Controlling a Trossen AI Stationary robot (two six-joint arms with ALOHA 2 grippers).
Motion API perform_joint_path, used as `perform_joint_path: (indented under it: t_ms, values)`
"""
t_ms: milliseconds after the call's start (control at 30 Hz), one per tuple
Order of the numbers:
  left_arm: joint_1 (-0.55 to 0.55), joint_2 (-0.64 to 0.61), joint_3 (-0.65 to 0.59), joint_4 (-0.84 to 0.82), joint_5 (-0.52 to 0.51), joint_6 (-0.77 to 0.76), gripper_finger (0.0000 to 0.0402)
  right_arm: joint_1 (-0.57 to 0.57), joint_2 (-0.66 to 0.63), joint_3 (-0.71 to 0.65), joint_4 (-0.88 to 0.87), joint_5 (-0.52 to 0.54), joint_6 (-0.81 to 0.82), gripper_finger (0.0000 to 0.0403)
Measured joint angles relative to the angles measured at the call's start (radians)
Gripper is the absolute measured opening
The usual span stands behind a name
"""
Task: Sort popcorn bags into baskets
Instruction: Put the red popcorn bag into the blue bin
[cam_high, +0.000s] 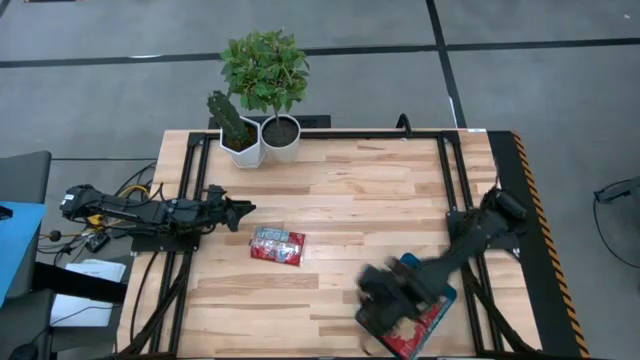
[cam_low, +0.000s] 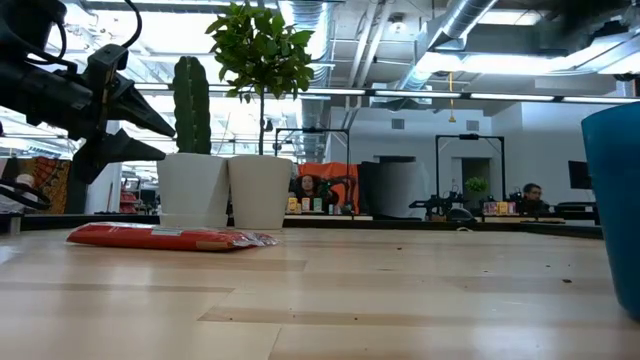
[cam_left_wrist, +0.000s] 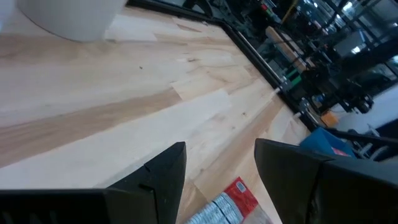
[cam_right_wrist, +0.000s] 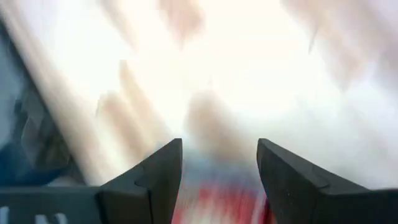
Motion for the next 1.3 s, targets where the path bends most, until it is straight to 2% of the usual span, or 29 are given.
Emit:
perform_joint_path:
  t_ms: [100, 267, 467, 600, 867, 1133, 1233, 1300]
  values:
    - [0.0, 0.0, 0.0, 0.0, 0.031, 0.006, 0.0183, -0.117, 0.001, -0.02, 0.139, 0.054, -0.202, 0.0235]
    - [0.0, 0.0, 0.0, -0.001, 0.048, 0.02, 0.0183, -0.304, 0.021, -0.041, 0.394, 0.041, -0.508, 0.0241]
    - [0.0, -0.003, 0.0, 0.001, 0.05, 0.02, 0.0183, -0.457, 0.12, -0.028, 0.647, -0.039, -0.742, 0.024]
    - [0.0, -0.002, 0.0, 0.001, 0.056, 0.029, 0.0183, -0.504, 0.226, 0.017, 0.686, -0.064, -0.868, 0.024]
    - [0.0, 0.015, 0.0, -0.001, 0.065, 0.044, 0.0183, -0.562, 0.386, 0.099, 0.676, -0.084, -0.91, 0.024]
    - [0.0, 0.029, 0.0, 0.004, 0.057, 0.062, 0.0183, -0.564, 0.499, 0.154, 0.671, -0.163, -0.918, 0.0239]
    - [0.0, 0.031, 0.0, 0.0, 0.059, 0.063, 0.0183, -0.565, 0.518, 0.173, 0.63, -0.168, -0.883, 0.0221]
    - [0.0, 0.031, 0.0, -0.001, 0.06, 0.063, 0.0183, -0.564, 0.516, 0.172, 0.601, -0.168, -0.862, 0.0189]
